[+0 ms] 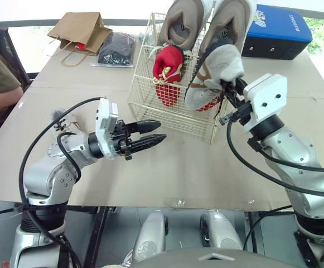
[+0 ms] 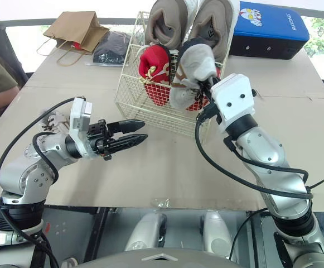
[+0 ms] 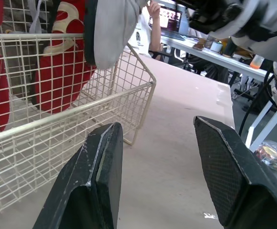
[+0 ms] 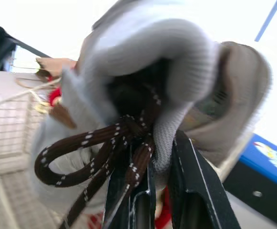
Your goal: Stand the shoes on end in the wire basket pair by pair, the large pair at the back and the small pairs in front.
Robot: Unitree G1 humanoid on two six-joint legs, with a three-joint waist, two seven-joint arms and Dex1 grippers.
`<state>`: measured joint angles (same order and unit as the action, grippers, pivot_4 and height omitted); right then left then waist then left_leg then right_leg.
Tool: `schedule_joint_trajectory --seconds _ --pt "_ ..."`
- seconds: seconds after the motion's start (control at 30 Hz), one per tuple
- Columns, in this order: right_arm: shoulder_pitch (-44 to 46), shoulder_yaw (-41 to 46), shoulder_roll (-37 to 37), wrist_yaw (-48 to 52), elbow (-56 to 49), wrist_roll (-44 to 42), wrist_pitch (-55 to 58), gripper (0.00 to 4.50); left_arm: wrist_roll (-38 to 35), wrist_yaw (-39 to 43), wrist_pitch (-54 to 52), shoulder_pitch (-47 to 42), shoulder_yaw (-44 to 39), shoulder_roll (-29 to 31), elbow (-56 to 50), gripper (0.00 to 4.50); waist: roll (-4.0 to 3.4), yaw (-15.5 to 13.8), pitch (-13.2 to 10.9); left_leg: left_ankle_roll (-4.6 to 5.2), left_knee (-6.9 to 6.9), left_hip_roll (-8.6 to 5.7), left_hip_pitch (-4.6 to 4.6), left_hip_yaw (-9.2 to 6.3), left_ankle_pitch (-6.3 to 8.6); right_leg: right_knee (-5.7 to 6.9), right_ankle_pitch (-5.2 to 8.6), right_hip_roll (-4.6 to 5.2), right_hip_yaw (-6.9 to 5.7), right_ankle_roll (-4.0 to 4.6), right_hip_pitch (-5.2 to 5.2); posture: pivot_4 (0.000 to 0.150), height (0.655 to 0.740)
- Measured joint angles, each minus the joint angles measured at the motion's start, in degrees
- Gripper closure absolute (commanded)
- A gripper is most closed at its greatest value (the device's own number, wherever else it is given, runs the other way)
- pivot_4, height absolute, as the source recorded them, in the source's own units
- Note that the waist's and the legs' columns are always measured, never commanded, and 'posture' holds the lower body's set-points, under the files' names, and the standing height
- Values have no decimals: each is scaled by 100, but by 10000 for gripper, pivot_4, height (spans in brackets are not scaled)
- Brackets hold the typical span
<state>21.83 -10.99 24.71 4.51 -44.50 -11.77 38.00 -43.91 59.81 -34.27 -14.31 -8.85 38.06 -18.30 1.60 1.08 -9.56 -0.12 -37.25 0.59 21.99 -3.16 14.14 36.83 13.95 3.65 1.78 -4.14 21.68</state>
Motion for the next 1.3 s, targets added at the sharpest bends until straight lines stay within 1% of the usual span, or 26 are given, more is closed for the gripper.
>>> schedule_joint_trajectory --seconds 0.2,0.3,0.37,0.47,0.53,0.63,0.67,0.77,0.9,0.93,0.97,1.17,1.27,1.3 --pt "127 27 -142 84 -60 48 328 45000 0 -16 8 -15 48 -12 1 18732 -1 1 -1 0 0 1 -2 0 0 0 1 0 0 0 1 1500 7400" --pt "261 -50 -155 100 -27 243 485 45000 -1 -35 8 -13 47 -12 -12 18732 -2 5 -1 0 0 1 -2 0 0 -1 1 0 0 0 3 1500 7400" --pt "377 -142 -292 4 69 423 587 45000 -3 -62 8 -12 47 -12 -28 18732 -1 7 -1 0 0 1 -3 0 0 -1 1 0 -1 0 4 1500 7400" --pt "596 -65 -1131 -286 263 451 937 45000 -6 -157 0 -14 44 -16 -41 18732 -2 31 -1 0 2 4 -5 -6 0 0 1 -4 -1 0 4 1500 7400" --pt "782 227 -1909 -486 357 276 1402 45000 -11 -213 -16 -14 43 -17 -78 18732 -3 63 -2 -1 5 6 -5 -23 0 0 0 -7 -1 1 5 1500 7400" --pt "980 535 -2278 -458 424 -14 1945 45000 -16 -245 -37 -14 43 2 -104 18732 -8 92 -5 -1 7 3 -1 -29 0 -3 0 -3 0 1 8 1500 7400" --pt "1061 597 -2230 -401 402 -50 2091 45000 -15 -225 -39 -13 44 30 -104 18732 -10 96 -6 -1 10 2 0 -29 0 -5 0 -2 0 1 9 1500 7400" --pt "1173 707 -1771 -199 303 -123 2420 45000 -10 -145 -36 -13 44 95 -102 18732 -12 111 -7 -1 23 2 -1 -26 0 -11 2 -2 -2 4 10 1500 7400" --pt "1101 733 -1364 -68 208 -111 2495 45000 -11 -154 -36 -21 48 95 -100 18732 -14 119 -9 -1 42 2 -1 -19 0 -11 11 -3 -4 16 15 1500 7400" --pt "1034 696 -1294 -49 145 -85 2475 45000 -12 -160 -36 -21 48 92 -101 18732 -14 122 -9 -1 48 2 -1 -19 0 -11 13 -4 -6 19 16 1500 7400" --pt "911 520 -1005 13 -2 -3 2363 45000 -18 -191 -40 -15 45 86 -117 18732 -16 121 -10 -1 57 2 0 -17 0 -11 16 -3 -10 23 19 1500 7400" --pt "533 10 -200 250 -404 289 1903 45000 -141 -274 -152 35 -24 90 -144 18732 -13 139 -9 -1 77 3 -1 -18 0 -16 21 -3 -13 28 27 1500 7400" --pt "582 39 -188 371 -421 266 1920 45000 -137 -279 -152 93 -41 100 -144 18732 -12 137 -10 -2 77 4 0 -19 0 -16 22 -4 -15 28 29 1500 7400" --pt "668 123 -350 395 -423 203 2041 45000 -136 -280 -153 94 -62 103 -141 18732 -12 135 -11 -2 77 4 0 -20 -1 -15 21 -5 -15 28 29 1500 7400"
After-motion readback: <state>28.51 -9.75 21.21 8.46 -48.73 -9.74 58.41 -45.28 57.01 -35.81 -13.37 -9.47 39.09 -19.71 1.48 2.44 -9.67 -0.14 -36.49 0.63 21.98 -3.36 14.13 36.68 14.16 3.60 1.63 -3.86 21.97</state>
